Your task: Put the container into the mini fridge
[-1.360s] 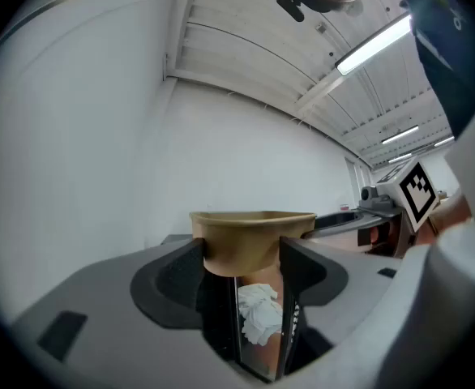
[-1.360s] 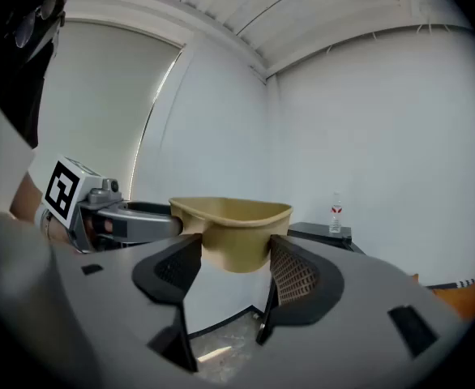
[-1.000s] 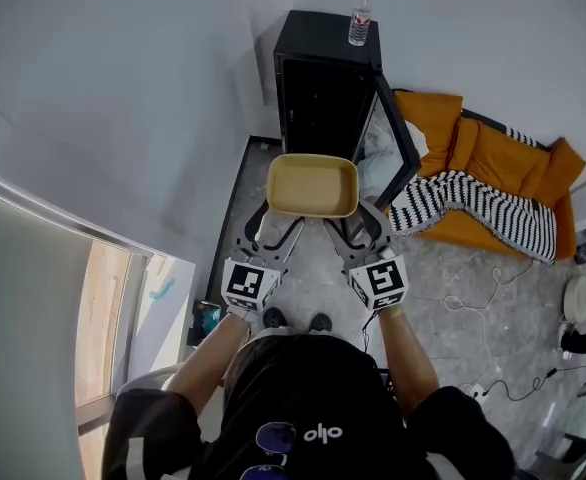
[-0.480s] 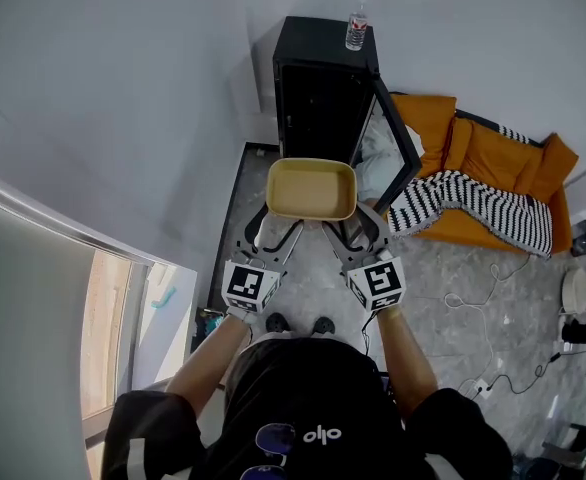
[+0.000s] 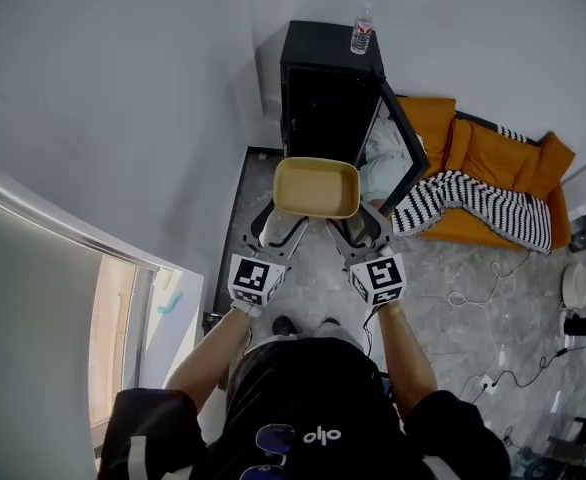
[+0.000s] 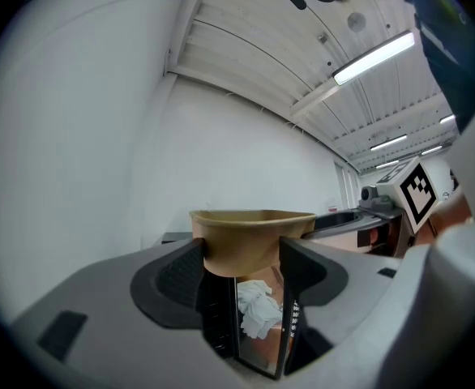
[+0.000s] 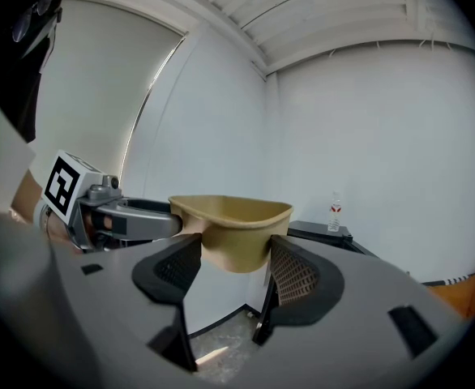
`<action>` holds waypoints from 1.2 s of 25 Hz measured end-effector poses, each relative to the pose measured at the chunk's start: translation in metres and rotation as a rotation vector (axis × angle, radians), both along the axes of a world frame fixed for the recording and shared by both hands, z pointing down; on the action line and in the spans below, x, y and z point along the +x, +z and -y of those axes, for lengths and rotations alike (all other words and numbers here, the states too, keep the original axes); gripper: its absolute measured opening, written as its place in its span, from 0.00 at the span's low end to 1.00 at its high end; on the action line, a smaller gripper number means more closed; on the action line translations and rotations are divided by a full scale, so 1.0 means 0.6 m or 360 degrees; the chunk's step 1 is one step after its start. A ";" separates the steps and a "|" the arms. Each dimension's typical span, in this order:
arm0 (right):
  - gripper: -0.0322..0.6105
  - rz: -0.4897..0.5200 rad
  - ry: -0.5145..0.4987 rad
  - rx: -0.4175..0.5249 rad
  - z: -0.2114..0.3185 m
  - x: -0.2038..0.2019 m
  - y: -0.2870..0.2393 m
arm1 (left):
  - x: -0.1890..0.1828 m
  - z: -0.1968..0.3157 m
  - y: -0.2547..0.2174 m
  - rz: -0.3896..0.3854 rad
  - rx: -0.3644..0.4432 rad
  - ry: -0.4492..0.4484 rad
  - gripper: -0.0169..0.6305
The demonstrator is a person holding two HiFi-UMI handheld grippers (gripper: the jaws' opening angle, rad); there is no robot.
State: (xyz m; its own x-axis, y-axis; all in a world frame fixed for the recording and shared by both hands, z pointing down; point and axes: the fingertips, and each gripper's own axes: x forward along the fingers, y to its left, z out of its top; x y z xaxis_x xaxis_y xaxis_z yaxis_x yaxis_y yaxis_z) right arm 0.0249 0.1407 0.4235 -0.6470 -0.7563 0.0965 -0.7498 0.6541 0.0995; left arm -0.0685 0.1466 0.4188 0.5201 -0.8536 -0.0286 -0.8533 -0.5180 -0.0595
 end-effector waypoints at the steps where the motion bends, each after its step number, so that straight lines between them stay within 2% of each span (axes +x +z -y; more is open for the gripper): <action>1: 0.48 0.0003 0.0005 -0.0006 0.001 -0.004 0.004 | -0.004 0.002 0.003 0.0004 -0.0001 0.0003 0.49; 10: 0.48 -0.0008 0.0017 -0.0017 0.027 -0.030 0.014 | -0.030 0.029 0.015 -0.0008 -0.0021 0.0013 0.48; 16: 0.48 -0.0018 -0.0002 -0.0046 0.079 -0.033 0.037 | -0.033 0.080 0.038 -0.0010 -0.0062 -0.0002 0.49; 21: 0.48 -0.0017 -0.0012 -0.0059 0.156 -0.030 0.053 | -0.030 0.156 0.052 -0.0002 -0.0074 -0.0009 0.49; 30: 0.48 -0.0012 -0.0015 -0.0092 0.342 -0.015 0.068 | -0.015 0.342 0.068 -0.0004 -0.0115 -0.0014 0.49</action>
State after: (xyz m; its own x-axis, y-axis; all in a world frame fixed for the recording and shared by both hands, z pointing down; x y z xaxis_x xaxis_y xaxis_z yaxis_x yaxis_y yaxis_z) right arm 0.0161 -0.0644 0.4644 -0.6531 -0.7433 0.1449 -0.7430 0.6660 0.0671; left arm -0.0774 -0.0585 0.4596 0.5127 -0.8580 0.0319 -0.8579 -0.5134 -0.0202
